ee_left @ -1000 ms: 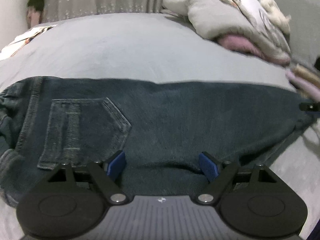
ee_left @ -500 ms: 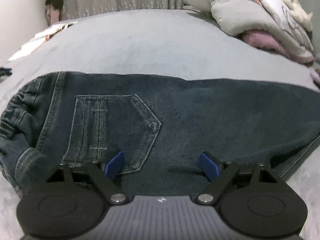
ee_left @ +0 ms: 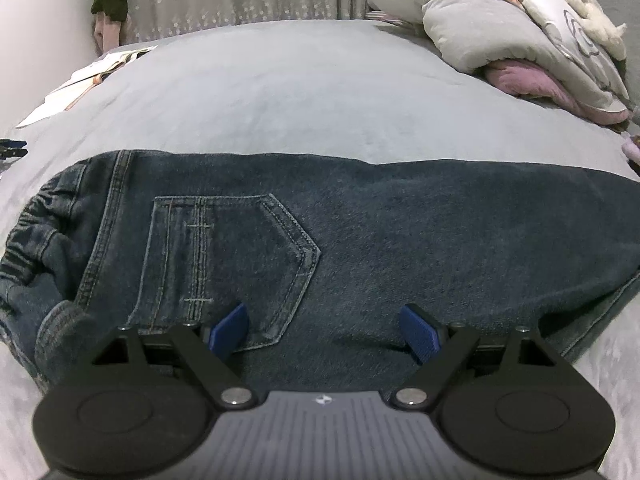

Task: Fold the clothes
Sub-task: 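Grasp the jeans leg end with the right gripper and lift it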

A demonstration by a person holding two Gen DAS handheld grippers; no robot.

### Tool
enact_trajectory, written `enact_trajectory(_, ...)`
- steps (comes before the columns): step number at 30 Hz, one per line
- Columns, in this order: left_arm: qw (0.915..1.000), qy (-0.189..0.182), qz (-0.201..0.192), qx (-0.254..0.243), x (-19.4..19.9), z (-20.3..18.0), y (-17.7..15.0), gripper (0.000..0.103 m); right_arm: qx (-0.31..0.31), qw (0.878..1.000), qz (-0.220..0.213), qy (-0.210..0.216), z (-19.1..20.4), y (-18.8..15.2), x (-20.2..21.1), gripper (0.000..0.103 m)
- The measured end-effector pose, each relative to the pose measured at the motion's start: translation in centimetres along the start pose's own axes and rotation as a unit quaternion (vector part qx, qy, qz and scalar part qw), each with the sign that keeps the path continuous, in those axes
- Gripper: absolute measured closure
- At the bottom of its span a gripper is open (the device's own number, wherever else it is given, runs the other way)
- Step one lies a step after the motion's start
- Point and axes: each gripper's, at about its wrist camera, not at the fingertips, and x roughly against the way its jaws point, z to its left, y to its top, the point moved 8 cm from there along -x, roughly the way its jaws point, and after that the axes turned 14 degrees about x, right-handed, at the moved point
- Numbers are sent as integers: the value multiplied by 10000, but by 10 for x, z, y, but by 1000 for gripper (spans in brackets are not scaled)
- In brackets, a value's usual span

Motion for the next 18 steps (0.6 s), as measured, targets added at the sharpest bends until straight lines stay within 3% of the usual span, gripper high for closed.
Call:
enact_trajectory(4,10000,-21,29,8,0,0,0,20,895,9955,-286,-148,30,4,11,85)
enact_trajectory(7,9997,-149,80,180,1,3,2,20,2614,9623,-722,-183,84,-8,25,85)
enact_trajectory(9,9991,-252,112,309,2,5,3,20,3717,9227,-1001,-204,122,-17,35,85)
enact_trajectory(10,9988,-304,128,373,2,6,3,20,4271,8969,-1131,-174,142,-26,41,85)
enact_trajectory(13,9972,-459,174,566,4,8,5,20,5814,8007,-1432,154,204,-83,56,85)
enact_trajectory(15,9958,-561,206,695,5,10,7,20,6094,7786,-1446,379,223,-106,61,85)
enact_trajectory(18,9932,-715,252,887,7,12,9,20,6730,7203,-1456,835,265,-164,70,85)
